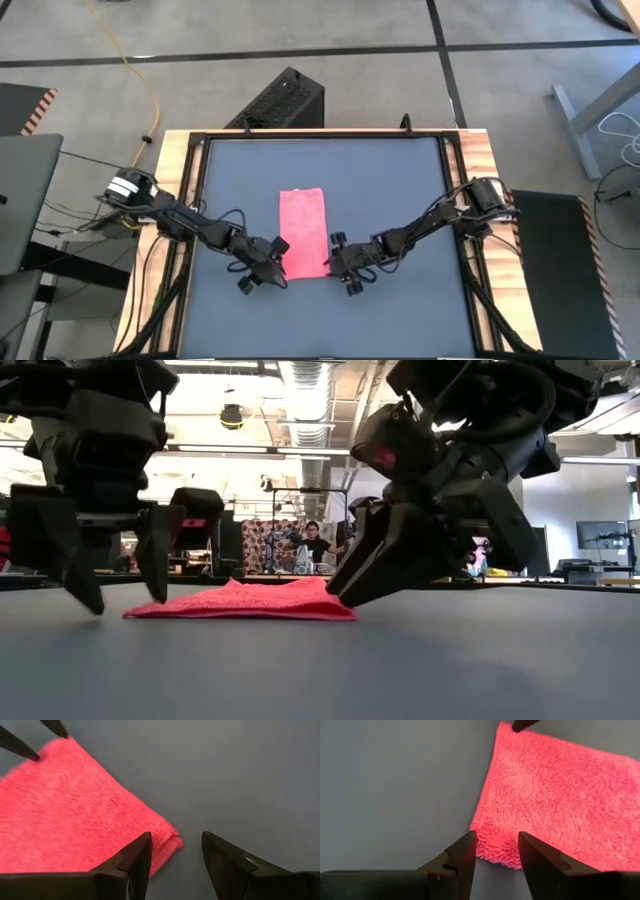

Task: Roll towel
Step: Roll the red microfiber cloth

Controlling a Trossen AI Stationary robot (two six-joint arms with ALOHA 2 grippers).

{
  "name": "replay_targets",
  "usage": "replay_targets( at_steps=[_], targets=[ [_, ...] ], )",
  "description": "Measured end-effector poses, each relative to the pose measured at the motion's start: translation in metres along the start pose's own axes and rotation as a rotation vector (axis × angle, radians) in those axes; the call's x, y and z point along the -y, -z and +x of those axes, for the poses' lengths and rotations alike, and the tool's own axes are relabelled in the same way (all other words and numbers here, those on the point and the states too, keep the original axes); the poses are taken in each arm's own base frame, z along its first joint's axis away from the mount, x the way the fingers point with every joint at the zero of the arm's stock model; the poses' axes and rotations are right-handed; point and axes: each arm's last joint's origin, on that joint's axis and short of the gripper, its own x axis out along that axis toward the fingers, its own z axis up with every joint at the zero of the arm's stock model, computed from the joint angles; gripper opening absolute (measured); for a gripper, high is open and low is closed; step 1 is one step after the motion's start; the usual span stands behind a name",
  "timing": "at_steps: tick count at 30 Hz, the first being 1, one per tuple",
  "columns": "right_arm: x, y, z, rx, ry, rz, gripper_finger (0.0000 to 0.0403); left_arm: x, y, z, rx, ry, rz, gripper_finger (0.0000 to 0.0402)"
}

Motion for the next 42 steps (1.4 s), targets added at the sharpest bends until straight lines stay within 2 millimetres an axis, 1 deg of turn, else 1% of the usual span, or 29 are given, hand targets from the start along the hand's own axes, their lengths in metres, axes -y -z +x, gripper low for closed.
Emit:
replay_targets(
  at_steps=[5, 8, 13, 21, 22, 25, 28, 32, 35, 39, 42],
  targets=[
    [-0.004, 0.0, 0.0, -0.001, -0.015, -0.034, 0.0173, 0.0, 0.003, 0.005, -0.017, 0.012, -0.046, 0.0162],
    [-0.009, -0.004, -0.002, 0.028, -0.024, -0.043, 0.0173, 0.001, 0.004, 0.005, -0.03, 0.01, -0.056, 0.0147],
    [-0.016, -0.003, -0.002, 0.023, -0.041, -0.057, 0.0172, 0.001, 0.008, 0.005, -0.069, 0.004, -0.086, 0.0101],
    [-0.003, 0.001, -0.001, -0.014, -0.026, -0.034, 0.0172, 0.001, 0.009, 0.005, -0.094, -0.025, -0.139, 0.0014],
    [-0.001, 0.002, 0.0, -0.024, -0.025, -0.032, 0.0172, 0.001, 0.01, 0.005, -0.095, -0.027, -0.152, 0.0008],
    [0.001, 0.003, 0.0, -0.031, -0.026, -0.028, 0.0168, 0.001, 0.01, 0.005, -0.096, -0.029, -0.186, 0.0004],
    [-0.001, 0.003, 0.0, -0.031, -0.033, -0.032, 0.0159, 0.001, 0.01, 0.005, -0.098, -0.03, -0.21, 0.0001],
    [-0.007, 0.009, 0.007, -0.039, -0.048, -0.034, 0.0147, 0.001, 0.011, 0.005, -0.099, -0.031, -0.249, 0.0],
    [-0.013, 0.014, 0.015, -0.029, -0.073, -0.032, 0.0137, 0.001, 0.012, 0.005, -0.096, -0.024, -0.312, 0.0],
    [-0.016, 0.014, 0.015, -0.034, -0.034, 0.027, 0.0117, 0.004, 0.018, 0.004, -0.065, -0.008, -0.394, 0.0],
    [-0.017, 0.01, 0.011, -0.024, -0.029, 0.052, 0.01, 0.007, 0.023, 0.003, -0.03, 0.003, -0.456, 0.0]
  ],
)
